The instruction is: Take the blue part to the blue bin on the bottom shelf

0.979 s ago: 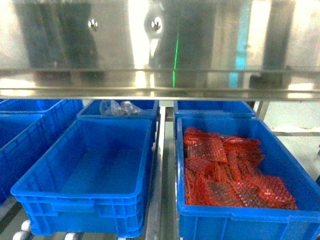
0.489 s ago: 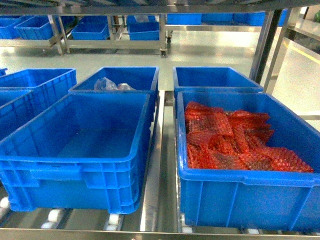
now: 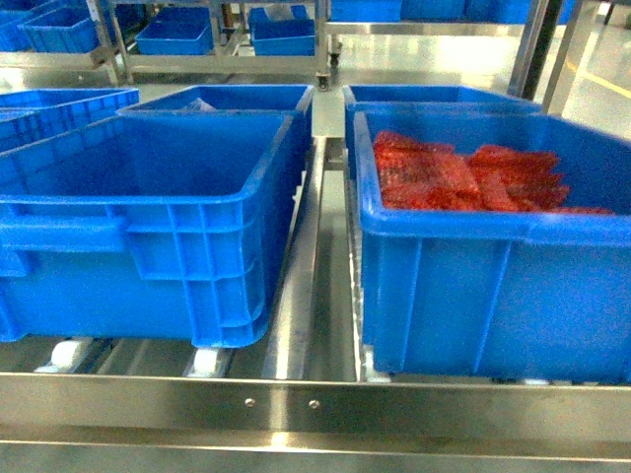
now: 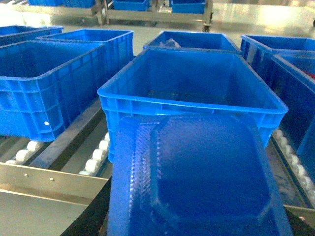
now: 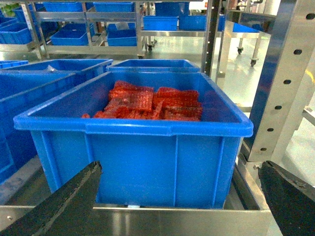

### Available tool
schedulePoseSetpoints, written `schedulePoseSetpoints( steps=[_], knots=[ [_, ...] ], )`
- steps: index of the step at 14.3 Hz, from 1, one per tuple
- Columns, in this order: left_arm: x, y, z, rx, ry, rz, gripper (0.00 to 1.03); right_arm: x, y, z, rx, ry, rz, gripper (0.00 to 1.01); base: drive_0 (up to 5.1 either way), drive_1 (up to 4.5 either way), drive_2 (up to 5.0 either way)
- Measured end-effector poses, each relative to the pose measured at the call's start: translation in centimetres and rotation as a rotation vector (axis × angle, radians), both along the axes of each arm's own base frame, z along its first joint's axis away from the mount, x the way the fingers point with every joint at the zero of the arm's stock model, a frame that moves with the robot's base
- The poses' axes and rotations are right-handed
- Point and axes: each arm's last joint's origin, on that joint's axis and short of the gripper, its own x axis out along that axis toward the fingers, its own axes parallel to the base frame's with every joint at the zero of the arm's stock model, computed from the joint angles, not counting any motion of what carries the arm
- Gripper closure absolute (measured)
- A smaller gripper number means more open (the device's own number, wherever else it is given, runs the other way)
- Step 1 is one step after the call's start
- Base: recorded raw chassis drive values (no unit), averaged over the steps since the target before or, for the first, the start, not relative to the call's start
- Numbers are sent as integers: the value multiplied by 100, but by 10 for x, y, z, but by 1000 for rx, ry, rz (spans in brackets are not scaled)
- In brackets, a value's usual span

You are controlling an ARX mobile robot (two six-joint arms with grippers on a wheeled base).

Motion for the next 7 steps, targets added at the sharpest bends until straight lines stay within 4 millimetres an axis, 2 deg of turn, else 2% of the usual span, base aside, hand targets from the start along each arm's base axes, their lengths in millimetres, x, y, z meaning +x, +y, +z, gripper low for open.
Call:
schedulePoseSetpoints(
  steps=[5, 7],
  knots=[
    [0, 0, -1, 1, 1, 0, 60, 0, 0, 0, 0, -1, 0, 3, 0, 0, 0],
    [0, 0, 0, -2, -3, 0, 60, 0, 0, 1, 0, -7, 0, 3, -6, 400, -412]
  ],
)
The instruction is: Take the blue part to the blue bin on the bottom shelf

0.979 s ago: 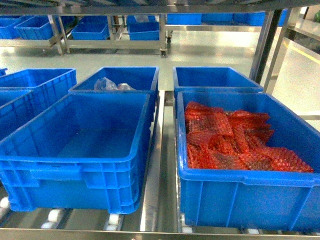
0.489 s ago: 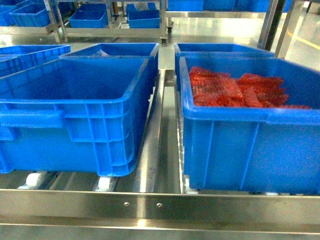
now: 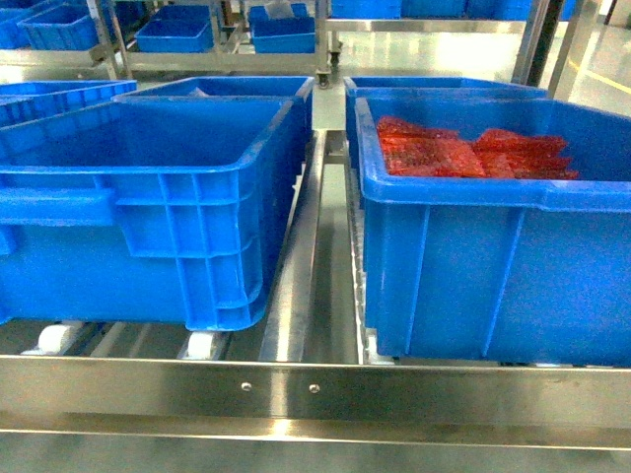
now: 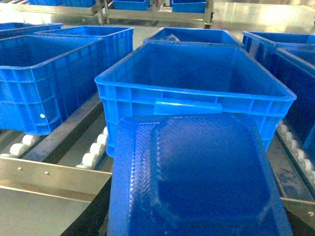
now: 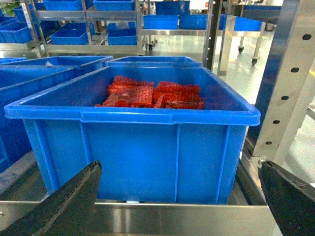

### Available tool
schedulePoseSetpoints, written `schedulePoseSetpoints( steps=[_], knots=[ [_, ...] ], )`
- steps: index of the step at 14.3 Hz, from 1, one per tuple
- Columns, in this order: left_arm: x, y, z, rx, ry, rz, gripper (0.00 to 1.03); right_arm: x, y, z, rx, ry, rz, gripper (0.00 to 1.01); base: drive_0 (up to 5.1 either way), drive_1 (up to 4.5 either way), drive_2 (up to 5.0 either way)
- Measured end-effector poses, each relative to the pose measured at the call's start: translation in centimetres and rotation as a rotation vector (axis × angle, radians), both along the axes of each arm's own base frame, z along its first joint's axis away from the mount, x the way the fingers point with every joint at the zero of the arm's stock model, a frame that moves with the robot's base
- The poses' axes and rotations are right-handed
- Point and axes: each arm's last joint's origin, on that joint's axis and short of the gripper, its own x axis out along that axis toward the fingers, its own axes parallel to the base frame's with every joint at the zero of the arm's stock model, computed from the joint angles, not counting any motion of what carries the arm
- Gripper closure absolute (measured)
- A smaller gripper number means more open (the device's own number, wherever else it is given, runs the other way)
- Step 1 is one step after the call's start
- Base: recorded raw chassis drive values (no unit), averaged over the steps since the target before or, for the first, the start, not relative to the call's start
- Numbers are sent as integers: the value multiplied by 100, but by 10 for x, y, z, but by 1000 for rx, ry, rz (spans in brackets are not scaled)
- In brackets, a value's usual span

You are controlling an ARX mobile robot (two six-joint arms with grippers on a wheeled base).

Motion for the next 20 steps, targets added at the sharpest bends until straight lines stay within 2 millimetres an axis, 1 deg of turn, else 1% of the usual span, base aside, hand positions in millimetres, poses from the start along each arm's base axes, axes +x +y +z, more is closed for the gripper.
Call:
schedulePoseSetpoints(
  steps=[20],
  knots=[
    [0, 0, 0, 2, 6, -4, 60, 0, 0, 0, 0, 5, 0, 3, -5, 398, -408]
  ],
)
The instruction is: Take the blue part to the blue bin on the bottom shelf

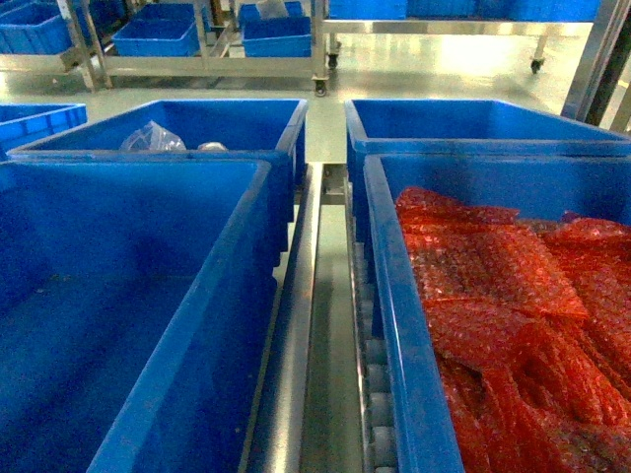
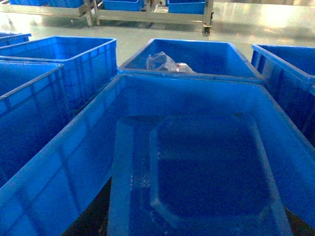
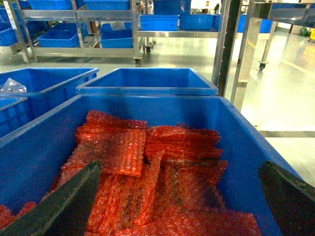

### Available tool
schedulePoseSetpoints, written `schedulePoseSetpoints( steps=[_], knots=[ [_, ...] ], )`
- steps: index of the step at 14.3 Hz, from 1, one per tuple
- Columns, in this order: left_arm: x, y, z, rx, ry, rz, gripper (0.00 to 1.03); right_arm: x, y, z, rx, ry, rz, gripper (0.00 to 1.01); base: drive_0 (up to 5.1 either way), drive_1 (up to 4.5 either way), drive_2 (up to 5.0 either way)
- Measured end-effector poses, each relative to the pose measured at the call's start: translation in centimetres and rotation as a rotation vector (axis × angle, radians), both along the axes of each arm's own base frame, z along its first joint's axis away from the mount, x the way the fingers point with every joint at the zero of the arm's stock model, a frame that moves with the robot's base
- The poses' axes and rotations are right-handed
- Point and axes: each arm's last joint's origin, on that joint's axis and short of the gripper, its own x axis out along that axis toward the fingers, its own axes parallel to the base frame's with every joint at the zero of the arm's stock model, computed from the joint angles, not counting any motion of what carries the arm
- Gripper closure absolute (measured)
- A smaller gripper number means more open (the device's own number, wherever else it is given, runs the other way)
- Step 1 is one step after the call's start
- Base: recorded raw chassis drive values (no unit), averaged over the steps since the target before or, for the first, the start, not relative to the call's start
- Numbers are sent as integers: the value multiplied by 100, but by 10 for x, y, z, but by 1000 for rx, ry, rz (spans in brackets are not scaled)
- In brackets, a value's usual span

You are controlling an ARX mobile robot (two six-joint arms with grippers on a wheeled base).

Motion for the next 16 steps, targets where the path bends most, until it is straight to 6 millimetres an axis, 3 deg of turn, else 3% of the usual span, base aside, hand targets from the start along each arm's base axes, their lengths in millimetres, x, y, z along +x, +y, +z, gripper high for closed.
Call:
schedulePoseSetpoints(
  steps=[7, 16],
  knots=[
    [0, 0, 0, -1, 0, 0, 60, 0, 0, 0, 0, 0, 0, 3, -3, 400, -406],
    [0, 0, 0, 0, 0, 0, 60, 0, 0, 0, 0, 0, 0, 3, 0, 0, 0]
  ],
)
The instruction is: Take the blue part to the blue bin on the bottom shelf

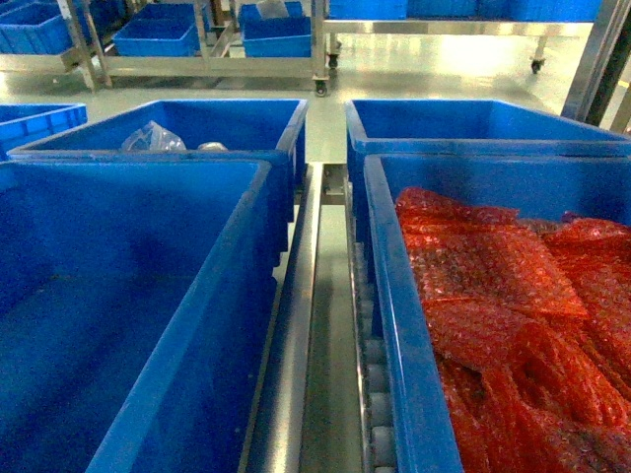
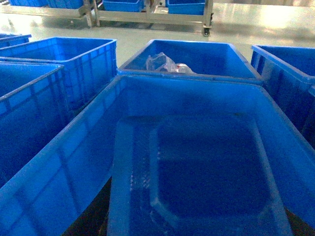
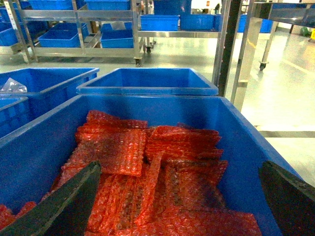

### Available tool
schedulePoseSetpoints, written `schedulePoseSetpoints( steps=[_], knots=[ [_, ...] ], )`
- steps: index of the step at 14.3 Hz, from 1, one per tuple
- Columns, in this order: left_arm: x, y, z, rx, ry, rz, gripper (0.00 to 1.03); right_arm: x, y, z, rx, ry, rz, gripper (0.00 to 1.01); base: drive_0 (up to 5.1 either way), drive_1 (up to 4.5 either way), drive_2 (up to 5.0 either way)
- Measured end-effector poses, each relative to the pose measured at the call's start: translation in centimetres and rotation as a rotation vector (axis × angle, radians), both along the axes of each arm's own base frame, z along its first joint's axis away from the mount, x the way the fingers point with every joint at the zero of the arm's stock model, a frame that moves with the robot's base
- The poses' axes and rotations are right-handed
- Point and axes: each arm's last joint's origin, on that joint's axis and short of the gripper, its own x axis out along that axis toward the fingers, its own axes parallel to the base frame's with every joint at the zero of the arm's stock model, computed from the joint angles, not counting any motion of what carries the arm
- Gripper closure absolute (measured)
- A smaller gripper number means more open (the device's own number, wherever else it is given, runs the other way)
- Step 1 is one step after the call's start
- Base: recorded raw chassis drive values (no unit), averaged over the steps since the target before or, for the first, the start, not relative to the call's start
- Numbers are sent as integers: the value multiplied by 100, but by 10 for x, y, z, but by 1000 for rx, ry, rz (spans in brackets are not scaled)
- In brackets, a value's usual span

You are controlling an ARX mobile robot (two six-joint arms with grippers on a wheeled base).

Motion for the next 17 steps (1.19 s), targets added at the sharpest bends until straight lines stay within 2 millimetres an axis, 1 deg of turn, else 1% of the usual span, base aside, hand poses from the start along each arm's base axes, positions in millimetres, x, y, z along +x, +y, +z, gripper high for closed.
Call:
schedulePoseSetpoints(
  steps=[17],
  knots=[
    [0, 0, 0, 0, 0, 0, 60, 0, 0, 0, 0, 0, 0, 3, 0, 0, 0]
  ],
)
